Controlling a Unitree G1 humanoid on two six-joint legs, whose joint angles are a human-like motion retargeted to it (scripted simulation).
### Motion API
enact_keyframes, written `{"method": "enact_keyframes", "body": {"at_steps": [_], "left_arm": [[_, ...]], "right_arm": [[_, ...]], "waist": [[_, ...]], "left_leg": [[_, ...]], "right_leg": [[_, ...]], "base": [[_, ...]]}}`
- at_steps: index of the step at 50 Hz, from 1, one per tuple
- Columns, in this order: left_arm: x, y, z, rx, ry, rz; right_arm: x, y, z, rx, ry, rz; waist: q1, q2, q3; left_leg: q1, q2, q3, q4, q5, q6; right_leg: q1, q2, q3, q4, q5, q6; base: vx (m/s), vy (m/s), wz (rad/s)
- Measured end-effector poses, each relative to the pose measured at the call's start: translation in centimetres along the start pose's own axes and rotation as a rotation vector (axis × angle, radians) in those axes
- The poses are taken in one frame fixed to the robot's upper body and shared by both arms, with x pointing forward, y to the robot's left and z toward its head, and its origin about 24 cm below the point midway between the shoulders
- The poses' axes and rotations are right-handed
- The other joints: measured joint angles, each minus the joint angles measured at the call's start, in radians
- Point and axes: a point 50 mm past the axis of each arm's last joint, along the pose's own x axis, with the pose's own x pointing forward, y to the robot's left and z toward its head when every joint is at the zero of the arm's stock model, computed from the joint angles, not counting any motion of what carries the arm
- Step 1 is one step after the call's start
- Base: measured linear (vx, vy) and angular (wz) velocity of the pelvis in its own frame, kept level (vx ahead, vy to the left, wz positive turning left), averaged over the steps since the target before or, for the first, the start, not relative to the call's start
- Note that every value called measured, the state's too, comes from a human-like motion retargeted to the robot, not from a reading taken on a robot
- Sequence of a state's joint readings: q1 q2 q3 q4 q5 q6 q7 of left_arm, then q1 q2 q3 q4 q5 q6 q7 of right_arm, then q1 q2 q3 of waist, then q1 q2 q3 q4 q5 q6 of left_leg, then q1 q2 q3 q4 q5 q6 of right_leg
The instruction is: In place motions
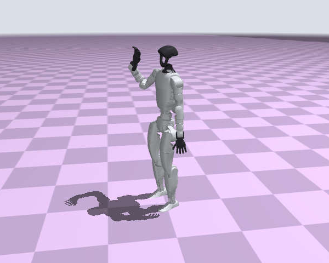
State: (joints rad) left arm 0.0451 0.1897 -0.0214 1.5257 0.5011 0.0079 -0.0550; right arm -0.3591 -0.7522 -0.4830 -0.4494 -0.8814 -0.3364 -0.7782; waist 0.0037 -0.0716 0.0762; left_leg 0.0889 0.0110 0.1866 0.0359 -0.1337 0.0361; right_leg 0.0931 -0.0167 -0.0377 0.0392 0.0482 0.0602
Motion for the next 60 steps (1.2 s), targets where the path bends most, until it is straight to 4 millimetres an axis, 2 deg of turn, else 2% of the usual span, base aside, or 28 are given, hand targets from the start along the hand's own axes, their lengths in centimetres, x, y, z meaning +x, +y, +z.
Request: {"method": "enact_keyframes", "body": {"at_steps": [4, 8, 14, 20, 23, 25, 28, 31, 38, 42, 45, 50, 55, 58, 60], "left_arm": [[0.0, -0.3, -0.4, 0.041, 0.046, 0.037], [0.0, -1.0, -0.8, 0.02, 0.074, 0.034], [-0.1, -1.6, -1.7, -0.036, 0.104, 0.001], [-0.1, -1.4, -2.7, -0.055, 0.137, 0.012], [-0.2, -1.2, -3.0, -0.058, 0.145, 0.021], [-0.2, -1.1, -3.1, -0.061, 0.147, 0.024], [-0.2, -0.9, -3.2, -0.063, 0.148, 0.028], [-0.2, -0.9, -3.1, -0.062, 0.145, 0.032], [-0.1, -0.9, -2.3, -0.046, 0.12, 0.019], [0.0, -1.1, -1.5, -0.034, 0.093, 0.006], [0.0, -1.1, -0.9, -0.023, 0.071, -0.004], [0.0, -1.3, -0.4, -0.013, 0.052, -0.009], [0.0, -1.7, -1.0, -0.04, 0.073, -0.015], [0.0, -1.9, -1.6, -0.059, 0.1, -0.021], [-0.1, -2.0, -1.9, -0.067, 0.116, -0.023]], "right_arm": [[0.8, -0.5, 1.1, -0.012, -0.132, 0.006], [0.7, -0.6, 0.1, -0.087, -0.069, 0.012], [-2.1, 0.0, -3.3, -0.177, 0.328, -0.022], [-6.2, 1.3, -5.0, -0.062, 0.835, -0.075], [-7.1, 1.7, -5.3, -0.01, 0.959, -0.1], [-7.0, 1.7, -5.4, -0.002, 0.97, -0.113], [-5.8, 1.4, -5.3, -0.046, 0.87, -0.106], [-3.7, 0.8, -4.6, -0.109, 0.659, -0.088], [0.9, -0.3, -0.5, -0.164, 0.068, -0.118], [1.7, -0.2, 0.9, -0.128, -0.07, -0.092], [1.6, -0.1, 0.7, -0.142, -0.07, -0.071], [-0.6, 0.4, -1.9, -0.221, 0.148, -0.041], [-5.3, 1.4, -4.9, -0.32, 0.552, -0.021], [-8.2, 2.1, -5.7, -0.29, 0.833, -0.024], [-9.4, 2.4, -5.9, -0.247, 0.973, -0.013]], "waist": [[0.0, 0.004, -0.005], [0.001, 0.005, -0.012], [-0.002, 0.002, -0.024], [-0.011, 0.002, -0.038], [-0.018, 0.003, -0.04], [-0.022, 0.004, -0.039], [-0.026, 0.006, -0.036], [-0.026, 0.009, -0.034], [-0.025, 0.017, -0.033], [-0.029, 0.021, -0.032], [-0.03, 0.022, -0.033], [-0.033, 0.017, -0.041], [-0.045, 0.01, -0.064], [-0.051, 0.006, -0.072], [-0.053, 0.004, -0.076]], "left_leg": [[-0.002, -0.001, -0.001, -0.002, 0.002, 0.0], [-0.005, -0.004, -0.005, -0.004, 0.004, -0.001], [-0.012, -0.006, -0.014, -0.003, 0.006, -0.001], [-0.024, -0.005, -0.024, 0.0, 0.009, -0.003], [-0.028, -0.005, -0.028, 0.001, 0.01, -0.003], [-0.029, -0.004, -0.029, 0.001, 0.011, -0.004], [-0.029, -0.004, -0.027, 0.0, 0.011, -0.003], [-0.026, -0.005, -0.022, -0.002, 0.011, -0.002], [-0.024, -0.006, -0.015, -0.004, 0.01, 0.0], [-0.023, -0.006, -0.015, -0.004, 0.01, 0.0], [-0.024, -0.008, -0.019, -0.004, 0.011, 0.0], [-0.031, -0.01, -0.027, -0.003, 0.012, 0.0], [-0.045, -0.011, -0.035, -0.001, 0.013, -0.002], [-0.05, -0.011, -0.039, -0.001, 0.013, -0.003], [-0.053, -0.011, -0.041, -0.001, 0.014, -0.003]], "right_leg": [[-0.002, -0.001, -0.002, 0.0, -0.001, 0.0], [-0.002, -0.004, -0.008, 0.0, -0.002, 0.0], [-0.003, -0.008, -0.019, -0.001, -0.004, 0.001], [-0.006, -0.01, -0.031, -0.001, -0.006, 0.003], [-0.007, -0.011, -0.036, -0.002, -0.007, 0.003], [-0.007, -0.011, -0.038, -0.001, -0.007, 0.004], [-0.008, -0.011, -0.037, -0.001, -0.006, 0.004], [-0.01, -0.011, -0.033, -0.001, -0.005, 0.004], [-0.013, -0.011, -0.025, 0.0, -0.003, 0.005], [-0.012, -0.012, -0.029, 0.001, -0.004, 0.006], [-0.011, -0.014, -0.033, 0.001, -0.005, 0.006], [-0.012, -0.018, -0.044, 0.0, -0.008, 0.007], [-0.02, -0.021, -0.055, 0.0, -0.01, 0.008], [-0.022, -0.022, -0.06, -0.002, -0.011, 0.008], [-0.024, -0.023, -0.063, -0.003, -0.012, 0.008]], "base": [[0.0, 0.0, 0.0], [0.0, 0.0, 0.0], [0.0, 0.0, 0.0], [0.0, 0.0, 0.0], [0.0, 0.0, 0.0], [0.0, 0.0, 0.0], [0.0, 0.0, 0.0], [0.0, 0.0, 0.0], [0.0, 0.0, 0.0], [0.0, 0.0, 0.0], [0.0, 0.0, 0.0], [0.0, 0.0, 0.0], [0.0, 0.0, 0.0], [0.0, 0.0, 0.0], [0.0, 0.0, 0.0]]}}
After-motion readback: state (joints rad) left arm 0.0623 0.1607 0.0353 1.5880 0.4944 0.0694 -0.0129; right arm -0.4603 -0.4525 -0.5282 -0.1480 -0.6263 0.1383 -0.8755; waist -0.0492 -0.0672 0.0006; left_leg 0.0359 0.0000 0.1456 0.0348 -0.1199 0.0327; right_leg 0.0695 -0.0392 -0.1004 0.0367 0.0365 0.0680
